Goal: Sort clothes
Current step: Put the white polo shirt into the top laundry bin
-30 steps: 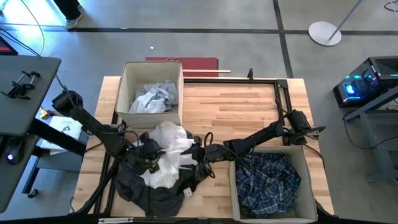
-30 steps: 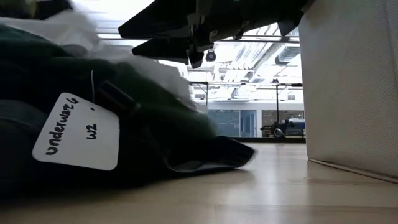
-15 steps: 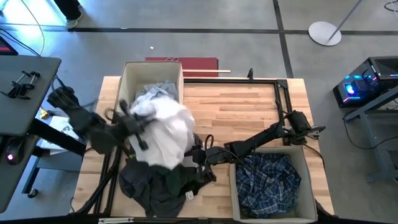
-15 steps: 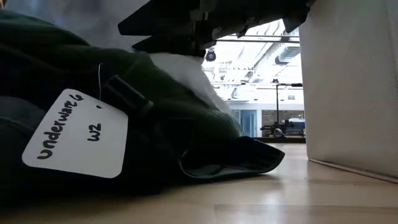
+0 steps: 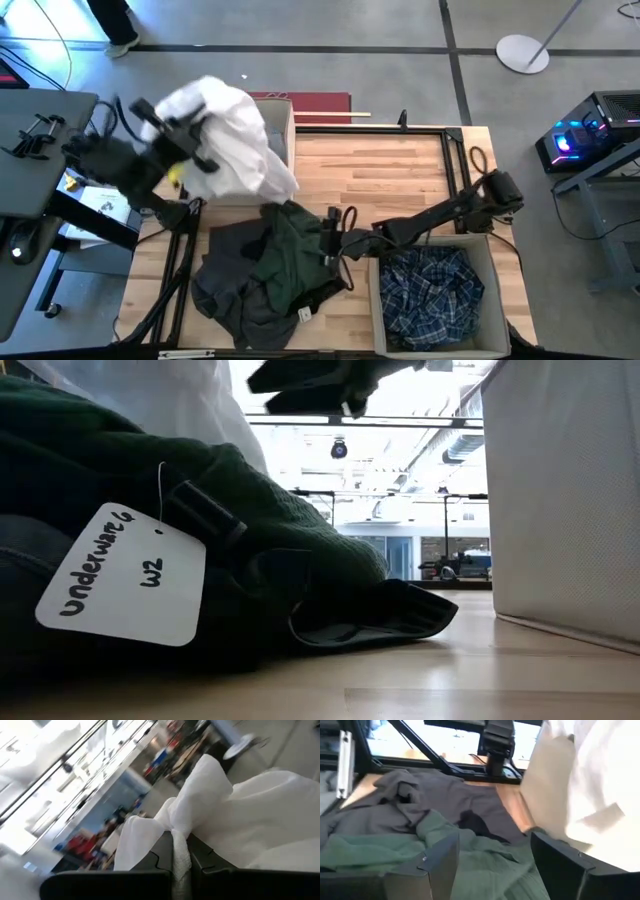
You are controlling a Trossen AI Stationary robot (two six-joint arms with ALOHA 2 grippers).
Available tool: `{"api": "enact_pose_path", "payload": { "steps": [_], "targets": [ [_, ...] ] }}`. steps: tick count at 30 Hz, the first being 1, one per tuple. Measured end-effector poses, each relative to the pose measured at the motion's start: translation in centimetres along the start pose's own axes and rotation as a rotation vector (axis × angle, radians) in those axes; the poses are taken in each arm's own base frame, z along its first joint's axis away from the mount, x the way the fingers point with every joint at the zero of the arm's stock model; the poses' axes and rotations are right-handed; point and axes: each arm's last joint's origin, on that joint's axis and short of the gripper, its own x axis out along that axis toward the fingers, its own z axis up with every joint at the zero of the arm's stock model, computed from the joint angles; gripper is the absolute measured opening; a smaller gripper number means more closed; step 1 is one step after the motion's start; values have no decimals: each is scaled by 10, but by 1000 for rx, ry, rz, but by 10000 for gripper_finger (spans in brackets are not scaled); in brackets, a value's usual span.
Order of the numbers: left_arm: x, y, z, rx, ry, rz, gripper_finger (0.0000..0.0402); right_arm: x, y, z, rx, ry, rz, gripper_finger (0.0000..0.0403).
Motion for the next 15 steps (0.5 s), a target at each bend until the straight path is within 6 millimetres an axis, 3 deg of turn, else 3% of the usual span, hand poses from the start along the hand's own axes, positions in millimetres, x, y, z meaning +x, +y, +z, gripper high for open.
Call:
{"api": "enact_pose_path", "payload": {
  "steps": [4,10,15],
  "targets": [
    [17,25,-3,-18,59,62,1,-14,-2,9,-5,0,-19,239],
    [36,55,-15,-172,15,106,1,-14,0,8,8,4,-12,239],
    [46,50,-28,-268,-45,36,1,-14,1,6,9,25,-13,239]
  ]
}}
